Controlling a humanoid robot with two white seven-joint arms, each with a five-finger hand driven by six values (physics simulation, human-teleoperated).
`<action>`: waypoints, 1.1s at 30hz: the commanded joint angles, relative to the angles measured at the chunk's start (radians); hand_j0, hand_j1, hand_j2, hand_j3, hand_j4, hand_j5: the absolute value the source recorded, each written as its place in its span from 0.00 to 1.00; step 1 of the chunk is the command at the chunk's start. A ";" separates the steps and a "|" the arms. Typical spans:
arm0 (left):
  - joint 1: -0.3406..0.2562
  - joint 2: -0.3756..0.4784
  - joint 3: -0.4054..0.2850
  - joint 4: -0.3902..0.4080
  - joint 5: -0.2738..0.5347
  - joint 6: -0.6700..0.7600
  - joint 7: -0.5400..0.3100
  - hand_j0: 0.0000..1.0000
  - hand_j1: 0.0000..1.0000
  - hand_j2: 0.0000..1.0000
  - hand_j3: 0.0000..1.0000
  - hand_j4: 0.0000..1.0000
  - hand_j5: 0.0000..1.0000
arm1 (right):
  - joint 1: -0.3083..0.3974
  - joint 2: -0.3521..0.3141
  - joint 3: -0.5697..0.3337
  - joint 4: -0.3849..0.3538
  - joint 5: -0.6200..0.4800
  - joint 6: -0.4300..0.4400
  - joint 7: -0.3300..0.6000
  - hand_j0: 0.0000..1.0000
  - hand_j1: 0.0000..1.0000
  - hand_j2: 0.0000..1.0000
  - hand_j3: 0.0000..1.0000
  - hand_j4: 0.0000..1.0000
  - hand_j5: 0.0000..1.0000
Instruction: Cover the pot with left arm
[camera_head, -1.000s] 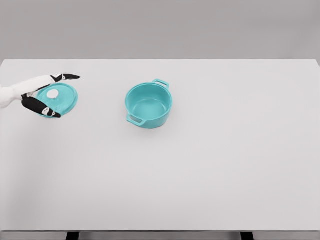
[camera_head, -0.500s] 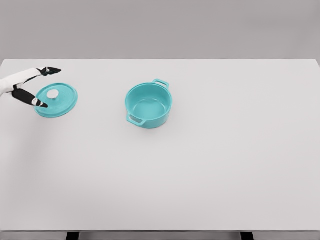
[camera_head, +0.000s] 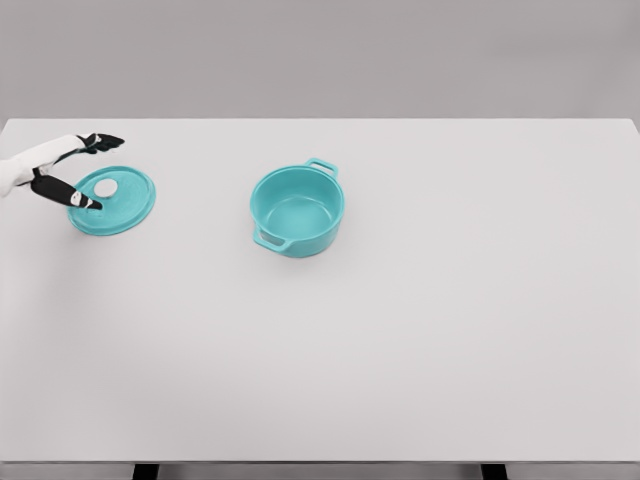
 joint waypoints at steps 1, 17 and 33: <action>0.000 0.000 0.004 0.001 0.006 0.002 0.024 0.93 0.93 0.93 0.93 0.93 0.93 | 0.000 0.000 0.001 0.000 0.001 -0.001 0.000 1.00 1.00 1.00 1.00 1.00 1.00; 0.002 0.001 -0.006 0.019 -0.003 0.002 0.027 0.89 0.89 0.89 0.89 0.89 0.89 | 0.000 0.000 -0.001 0.000 0.001 -0.001 0.000 1.00 1.00 1.00 1.00 1.00 1.00; 0.012 -0.005 -0.007 0.019 -0.005 0.002 0.025 0.90 0.90 0.90 0.90 0.90 0.90 | 0.000 0.000 -0.001 0.000 0.001 -0.001 0.000 1.00 1.00 1.00 1.00 1.00 1.00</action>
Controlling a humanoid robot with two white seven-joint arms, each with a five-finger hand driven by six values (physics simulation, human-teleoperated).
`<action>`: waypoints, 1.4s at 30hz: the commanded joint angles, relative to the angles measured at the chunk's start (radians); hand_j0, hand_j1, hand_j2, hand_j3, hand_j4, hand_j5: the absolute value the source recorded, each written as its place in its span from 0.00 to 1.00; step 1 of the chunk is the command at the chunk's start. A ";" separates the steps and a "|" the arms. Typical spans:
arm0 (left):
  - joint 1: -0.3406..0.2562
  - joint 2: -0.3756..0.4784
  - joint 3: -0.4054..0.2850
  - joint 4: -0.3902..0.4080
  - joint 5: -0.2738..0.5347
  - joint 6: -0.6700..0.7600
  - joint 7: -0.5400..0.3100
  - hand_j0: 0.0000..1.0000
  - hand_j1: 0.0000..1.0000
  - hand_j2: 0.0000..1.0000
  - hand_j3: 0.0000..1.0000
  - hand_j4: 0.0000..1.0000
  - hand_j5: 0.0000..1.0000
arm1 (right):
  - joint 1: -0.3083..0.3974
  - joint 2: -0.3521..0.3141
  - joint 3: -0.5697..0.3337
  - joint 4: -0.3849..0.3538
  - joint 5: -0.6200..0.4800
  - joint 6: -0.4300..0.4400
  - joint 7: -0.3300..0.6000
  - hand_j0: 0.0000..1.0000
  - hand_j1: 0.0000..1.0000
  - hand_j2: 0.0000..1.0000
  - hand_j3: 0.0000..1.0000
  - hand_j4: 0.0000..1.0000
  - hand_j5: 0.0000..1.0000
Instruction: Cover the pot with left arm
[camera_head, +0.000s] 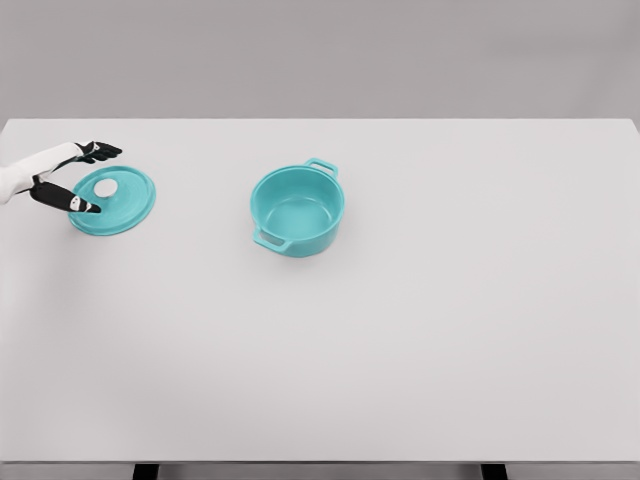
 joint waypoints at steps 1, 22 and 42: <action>0.002 -0.003 0.004 -0.001 0.007 0.002 0.000 0.90 0.90 0.90 0.90 0.90 0.90 | 0.000 0.000 0.001 0.000 0.001 -0.001 0.000 1.00 1.00 1.00 1.00 1.00 1.00; 0.021 -0.003 0.007 -0.001 0.007 0.002 0.000 0.64 0.64 0.64 0.64 0.64 0.64 | 0.000 0.000 0.001 0.000 0.001 -0.001 0.000 1.00 1.00 1.00 1.00 1.00 1.00; 0.040 0.014 0.004 -0.318 0.019 0.002 -0.107 0.45 0.45 0.45 0.45 0.45 0.45 | 0.000 0.000 0.000 0.000 0.001 -0.001 0.000 1.00 1.00 1.00 1.00 1.00 1.00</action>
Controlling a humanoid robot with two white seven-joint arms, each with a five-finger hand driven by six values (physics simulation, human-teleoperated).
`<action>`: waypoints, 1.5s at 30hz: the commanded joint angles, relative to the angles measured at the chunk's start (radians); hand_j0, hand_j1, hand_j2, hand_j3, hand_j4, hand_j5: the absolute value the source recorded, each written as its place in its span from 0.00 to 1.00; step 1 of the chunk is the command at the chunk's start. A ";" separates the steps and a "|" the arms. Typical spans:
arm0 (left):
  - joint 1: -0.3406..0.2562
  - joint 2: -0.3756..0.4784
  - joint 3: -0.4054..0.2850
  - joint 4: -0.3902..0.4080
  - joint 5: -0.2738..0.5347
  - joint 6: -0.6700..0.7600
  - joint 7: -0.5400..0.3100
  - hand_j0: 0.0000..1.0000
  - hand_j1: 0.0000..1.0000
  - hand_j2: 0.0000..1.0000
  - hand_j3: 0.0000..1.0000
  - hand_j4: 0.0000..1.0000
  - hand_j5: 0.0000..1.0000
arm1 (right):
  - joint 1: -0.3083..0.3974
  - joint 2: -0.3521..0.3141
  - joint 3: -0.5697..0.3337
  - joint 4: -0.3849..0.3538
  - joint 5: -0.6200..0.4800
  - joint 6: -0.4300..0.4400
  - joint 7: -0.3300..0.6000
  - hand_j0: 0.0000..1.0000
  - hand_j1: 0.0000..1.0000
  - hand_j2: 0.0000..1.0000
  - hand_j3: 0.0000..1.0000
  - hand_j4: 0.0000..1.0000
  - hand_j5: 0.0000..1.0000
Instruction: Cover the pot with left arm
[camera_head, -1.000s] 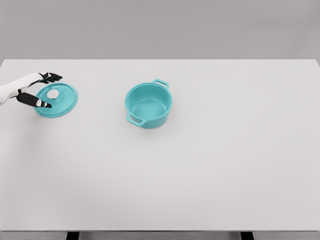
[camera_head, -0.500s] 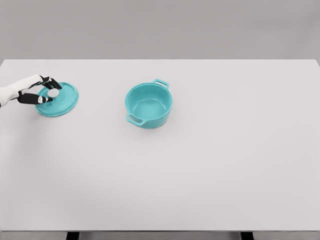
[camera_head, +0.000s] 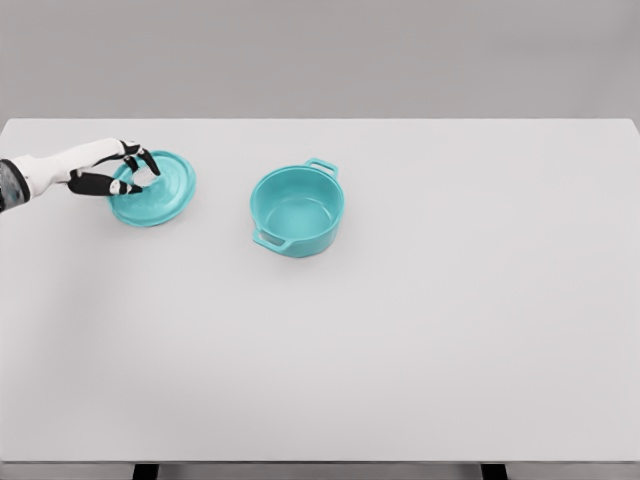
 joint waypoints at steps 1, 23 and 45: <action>0.000 0.009 -0.002 -0.107 0.010 0.003 -0.031 0.45 0.45 0.45 0.45 0.45 0.45 | 0.000 0.000 0.000 0.000 0.001 -0.001 0.000 1.00 1.00 1.00 1.00 1.00 1.00; -0.043 0.012 -0.105 -0.351 0.022 0.003 -0.031 0.45 0.45 0.45 0.45 0.45 0.45 | 0.000 0.000 0.000 0.000 0.001 -0.001 0.000 1.00 1.00 1.00 1.00 1.00 1.00; -0.109 -0.126 -0.220 -0.333 -0.019 0.003 -0.031 0.45 0.45 0.45 0.45 0.45 0.45 | 0.000 0.000 0.000 0.000 0.001 -0.001 0.000 1.00 1.00 1.00 1.00 1.00 1.00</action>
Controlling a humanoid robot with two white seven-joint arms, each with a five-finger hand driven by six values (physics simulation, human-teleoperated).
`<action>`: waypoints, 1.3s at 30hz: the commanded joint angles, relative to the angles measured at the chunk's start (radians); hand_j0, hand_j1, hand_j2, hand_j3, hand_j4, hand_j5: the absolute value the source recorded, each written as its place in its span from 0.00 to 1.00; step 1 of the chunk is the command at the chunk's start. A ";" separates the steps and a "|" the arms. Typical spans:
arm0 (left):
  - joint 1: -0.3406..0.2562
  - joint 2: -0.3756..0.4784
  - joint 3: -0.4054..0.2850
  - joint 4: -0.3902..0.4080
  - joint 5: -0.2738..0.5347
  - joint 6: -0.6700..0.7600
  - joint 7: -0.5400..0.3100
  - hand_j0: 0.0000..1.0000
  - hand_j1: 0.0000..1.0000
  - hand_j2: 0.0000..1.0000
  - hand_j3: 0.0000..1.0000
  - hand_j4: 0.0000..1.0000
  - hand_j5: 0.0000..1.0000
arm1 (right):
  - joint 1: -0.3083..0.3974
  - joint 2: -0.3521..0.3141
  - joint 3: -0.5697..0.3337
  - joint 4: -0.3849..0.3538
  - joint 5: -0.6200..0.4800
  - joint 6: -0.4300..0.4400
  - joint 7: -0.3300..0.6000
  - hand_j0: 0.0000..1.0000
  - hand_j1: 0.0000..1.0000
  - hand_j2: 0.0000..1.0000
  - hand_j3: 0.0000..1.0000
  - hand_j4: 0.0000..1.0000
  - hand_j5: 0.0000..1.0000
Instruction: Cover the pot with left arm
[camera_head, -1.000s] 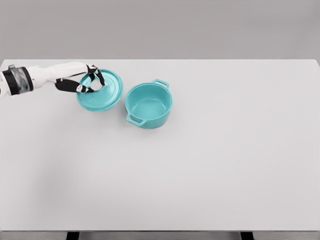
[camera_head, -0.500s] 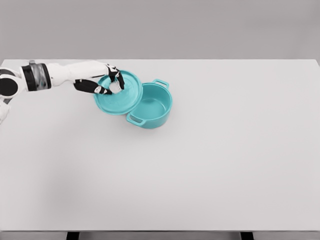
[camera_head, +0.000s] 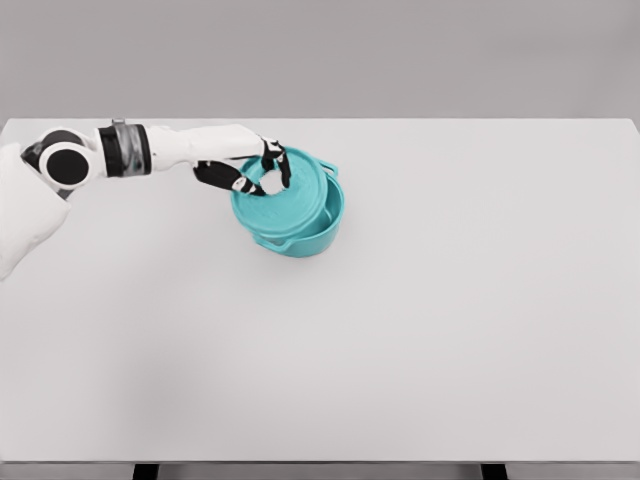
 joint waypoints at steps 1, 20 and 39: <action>-0.003 -0.012 -0.014 0.024 0.008 0.003 0.000 0.45 0.45 0.45 0.45 0.45 0.45 | 0.000 0.000 -0.001 0.000 0.001 -0.001 0.000 1.00 1.00 1.00 1.00 1.00 1.00; -0.018 -0.073 -0.029 0.067 -0.004 0.003 0.000 0.46 0.46 0.46 0.46 0.46 0.46 | 0.000 0.000 0.001 0.000 0.001 -0.001 0.000 1.00 1.00 1.00 1.00 1.00 1.00; -0.046 -0.067 -0.023 0.071 -0.003 0.003 0.000 1.00 1.00 1.00 1.00 1.00 1.00 | 0.000 0.000 -0.001 0.000 0.001 -0.001 0.000 1.00 1.00 1.00 1.00 1.00 1.00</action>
